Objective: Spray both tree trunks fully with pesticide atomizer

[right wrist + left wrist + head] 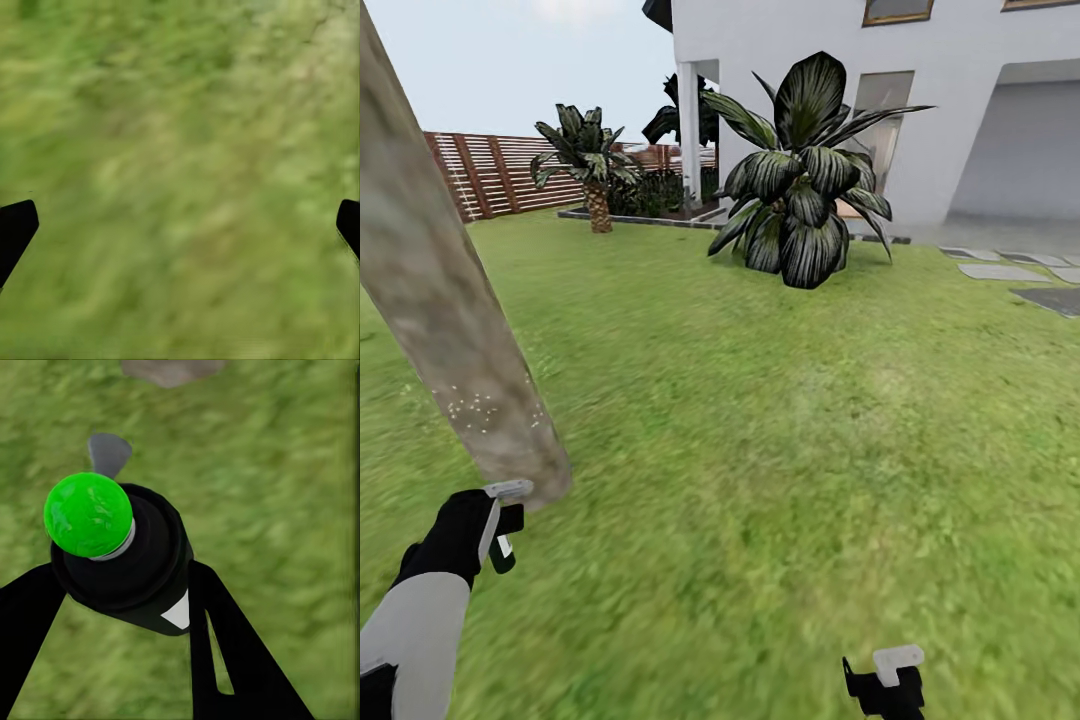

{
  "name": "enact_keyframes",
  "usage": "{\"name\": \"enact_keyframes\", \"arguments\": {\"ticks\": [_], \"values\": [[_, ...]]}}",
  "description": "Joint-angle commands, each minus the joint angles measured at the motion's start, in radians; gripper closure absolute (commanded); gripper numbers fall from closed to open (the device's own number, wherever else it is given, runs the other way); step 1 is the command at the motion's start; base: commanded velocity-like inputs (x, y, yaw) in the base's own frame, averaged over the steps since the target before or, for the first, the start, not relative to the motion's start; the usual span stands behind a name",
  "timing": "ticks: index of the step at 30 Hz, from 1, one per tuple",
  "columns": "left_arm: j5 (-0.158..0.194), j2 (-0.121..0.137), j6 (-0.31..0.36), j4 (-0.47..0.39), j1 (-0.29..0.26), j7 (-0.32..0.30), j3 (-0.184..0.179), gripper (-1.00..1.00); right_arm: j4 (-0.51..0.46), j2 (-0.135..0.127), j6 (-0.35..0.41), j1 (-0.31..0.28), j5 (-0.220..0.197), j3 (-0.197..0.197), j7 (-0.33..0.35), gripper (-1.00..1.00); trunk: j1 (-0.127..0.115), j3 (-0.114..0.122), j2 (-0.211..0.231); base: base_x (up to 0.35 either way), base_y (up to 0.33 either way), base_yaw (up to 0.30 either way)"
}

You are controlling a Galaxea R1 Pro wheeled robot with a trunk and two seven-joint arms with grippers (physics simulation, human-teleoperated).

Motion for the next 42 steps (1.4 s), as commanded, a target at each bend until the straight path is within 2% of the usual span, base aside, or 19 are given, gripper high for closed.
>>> {"name": "enact_keyframes", "arguments": {"ticks": [1,6,14,25,38,42], "values": [[0.000,0.000,0.004,-0.001,-0.001,0.001,0.001,1.00,0.002,0.000,-0.004,-0.001,0.011,-0.004,-0.006,-1.00,0.000,-0.001,0.000,0.326,-0.009,0.000],[0.000,0.000,0.004,-0.001,0.000,0.001,0.000,1.00,0.002,0.000,-0.004,-0.001,0.011,-0.004,-0.007,-1.00,0.000,-0.001,0.000,0.330,-0.012,0.062],[-0.001,-0.002,0.004,-0.001,0.000,0.001,-0.003,1.00,0.002,0.000,-0.004,-0.001,0.011,-0.004,-0.007,-1.00,0.000,-0.001,0.000,0.247,-0.174,0.248],[-0.001,-0.003,0.004,-0.001,0.000,0.002,-0.003,1.00,0.002,0.000,-0.004,-0.001,0.011,-0.004,-0.007,-1.00,0.000,-0.001,0.000,0.152,-0.242,0.033],[-0.002,-0.002,0.003,0.000,0.000,0.004,0.002,1.00,0.002,0.000,-0.004,-0.001,0.011,-0.004,-0.007,-1.00,0.000,-0.001,0.000,0.189,-0.214,0.262],[0.000,0.000,-0.085,-0.001,0.019,0.005,0.003,1.00,0.002,0.000,-0.004,-0.001,0.011,-0.004,-0.008,-1.00,0.000,-0.001,0.000,0.139,-0.013,0.276]]}}
